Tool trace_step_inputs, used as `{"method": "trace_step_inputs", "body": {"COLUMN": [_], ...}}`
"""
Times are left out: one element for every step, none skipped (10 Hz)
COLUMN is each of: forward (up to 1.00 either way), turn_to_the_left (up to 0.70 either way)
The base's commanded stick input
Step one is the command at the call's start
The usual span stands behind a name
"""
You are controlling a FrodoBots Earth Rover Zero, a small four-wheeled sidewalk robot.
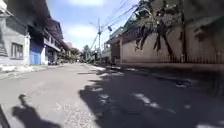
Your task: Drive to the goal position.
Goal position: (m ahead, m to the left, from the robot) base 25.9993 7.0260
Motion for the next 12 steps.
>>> {"method": "trace_step_inputs", "body": {"forward": [1.00, 1.00, 1.00, 1.00, 1.00, 1.00, 1.00, 1.00, 1.00, 1.00, 1.00, 1.00], "turn_to_the_left": [0.33, 0.52, 0.45, 0.12, 0.12, 0.12, 0.12, 0.12, 0.12, 0.12, 0.12, 0.12]}}
